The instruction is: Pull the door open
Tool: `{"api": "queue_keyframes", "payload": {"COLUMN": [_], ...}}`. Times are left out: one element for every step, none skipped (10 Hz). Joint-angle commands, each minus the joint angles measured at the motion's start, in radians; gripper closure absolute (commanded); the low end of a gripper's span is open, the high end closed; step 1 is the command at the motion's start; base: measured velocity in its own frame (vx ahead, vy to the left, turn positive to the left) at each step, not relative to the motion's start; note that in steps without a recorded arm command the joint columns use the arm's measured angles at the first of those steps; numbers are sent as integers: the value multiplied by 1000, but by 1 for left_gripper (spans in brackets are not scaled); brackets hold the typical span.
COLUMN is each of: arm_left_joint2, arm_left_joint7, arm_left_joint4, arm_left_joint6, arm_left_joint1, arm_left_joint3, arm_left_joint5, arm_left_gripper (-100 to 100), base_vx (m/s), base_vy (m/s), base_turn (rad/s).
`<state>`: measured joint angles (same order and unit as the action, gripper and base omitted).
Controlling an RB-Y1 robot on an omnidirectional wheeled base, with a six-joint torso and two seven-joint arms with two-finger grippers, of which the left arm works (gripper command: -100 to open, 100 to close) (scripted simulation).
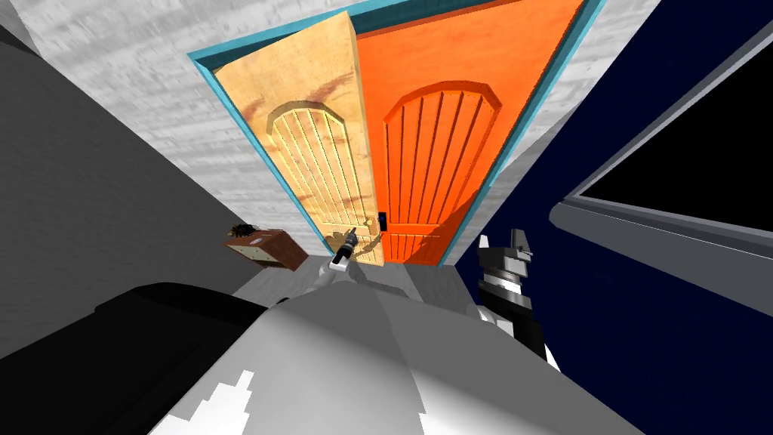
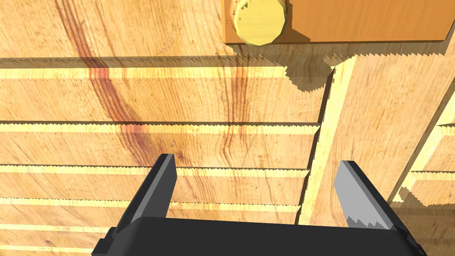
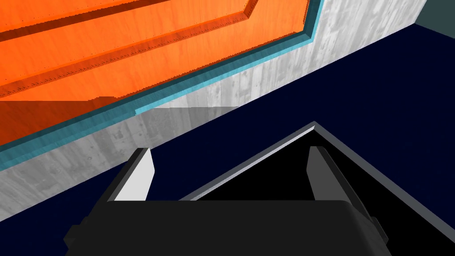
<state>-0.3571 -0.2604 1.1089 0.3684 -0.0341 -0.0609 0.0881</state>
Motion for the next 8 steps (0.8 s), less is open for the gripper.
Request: {"api": "queue_keyframes", "payload": {"arm_left_joint2": [0,0,1,3,8,14,20,26], "arm_left_joint7": [9,12,14,15,17,19,19,20], "arm_left_joint4": [-28,-35,-39,-40,-40,-38,-35,-32], "arm_left_joint6": [10,12,13,14,15,17,19,20], "arm_left_joint1": [0,0,-2,-5,-12,-23,-32,-41], "arm_left_joint3": [-15,-21,-24,-24,-22,-16,-10,-3], "arm_left_joint5": [0,1,1,0,-1,-2,-4,-5], "arm_left_gripper": [-100,-100,-100,-100,-100,-100,-100,-100], "base_vx": [73,130,166,191,187,183,207,225], "base_vy": [111,97,57,22,-19,-69,-72,-80], "base_turn": [73,39,-13,-38,-79,-124,-138,-129]}}
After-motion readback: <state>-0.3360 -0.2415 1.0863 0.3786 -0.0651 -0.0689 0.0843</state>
